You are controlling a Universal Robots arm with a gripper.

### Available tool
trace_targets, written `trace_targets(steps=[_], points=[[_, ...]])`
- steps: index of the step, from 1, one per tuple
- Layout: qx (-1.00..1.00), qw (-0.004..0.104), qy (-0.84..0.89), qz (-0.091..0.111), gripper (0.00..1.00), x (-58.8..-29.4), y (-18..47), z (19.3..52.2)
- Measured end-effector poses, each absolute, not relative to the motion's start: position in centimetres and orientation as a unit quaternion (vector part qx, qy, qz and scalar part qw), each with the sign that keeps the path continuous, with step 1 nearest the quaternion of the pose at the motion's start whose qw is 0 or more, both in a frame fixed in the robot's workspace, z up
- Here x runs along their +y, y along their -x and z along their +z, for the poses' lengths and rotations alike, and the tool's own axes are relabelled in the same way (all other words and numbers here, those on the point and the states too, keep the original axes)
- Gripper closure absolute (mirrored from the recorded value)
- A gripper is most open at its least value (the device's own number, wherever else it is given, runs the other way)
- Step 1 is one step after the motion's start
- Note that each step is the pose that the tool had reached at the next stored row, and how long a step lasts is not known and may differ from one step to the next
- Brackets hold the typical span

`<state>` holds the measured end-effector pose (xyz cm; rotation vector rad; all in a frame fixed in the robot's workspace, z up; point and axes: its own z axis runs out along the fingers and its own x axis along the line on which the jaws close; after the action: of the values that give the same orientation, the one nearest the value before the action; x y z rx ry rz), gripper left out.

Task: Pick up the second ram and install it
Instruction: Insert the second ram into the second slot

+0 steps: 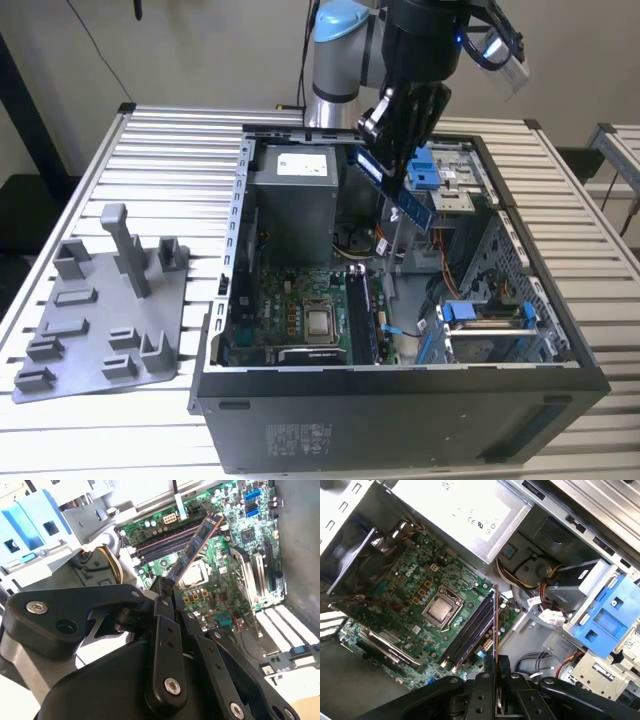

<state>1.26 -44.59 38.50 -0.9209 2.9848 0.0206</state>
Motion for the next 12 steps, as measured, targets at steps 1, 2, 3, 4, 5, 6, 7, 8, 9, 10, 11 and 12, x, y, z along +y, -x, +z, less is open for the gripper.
trace_targets(steps=[1,2,3,4,5,6,7,8,9,10,11,12], points=[[0.957,0.009,0.289,0.007,0.86,-44.59,-1.26,38.49],[0.959,0.009,0.283,0.007,0.86,-44.59,-1.26,38.47],[0.961,0.009,0.277,0.006,0.86,-44.59,-1.26,38.44],[0.963,0.009,0.271,0.006,0.86,-44.59,-1.26,38.43],[0.964,0.009,0.265,0.006,0.86,-44.59,-1.26,38.41],[0.966,0.009,0.259,0.006,0.86,-44.59,-1.26,38.38],[0.967,0.009,0.253,0.006,0.86,-44.59,-1.26,38.36],[0.969,0.009,0.247,0.006,0.86,-44.59,-1.26,38.35],[0.970,0.009,0.242,0.006,0.86,-44.59,-1.26,38.32],[0.972,0.009,0.236,0.006,0.86,-44.59,-1.26,38.30],[0.973,0.009,0.229,0.006,0.86,-44.59,-1.26,38.29],[0.975,0.009,0.224,0.006,0.86,-44.59,-1.26,38.27]])
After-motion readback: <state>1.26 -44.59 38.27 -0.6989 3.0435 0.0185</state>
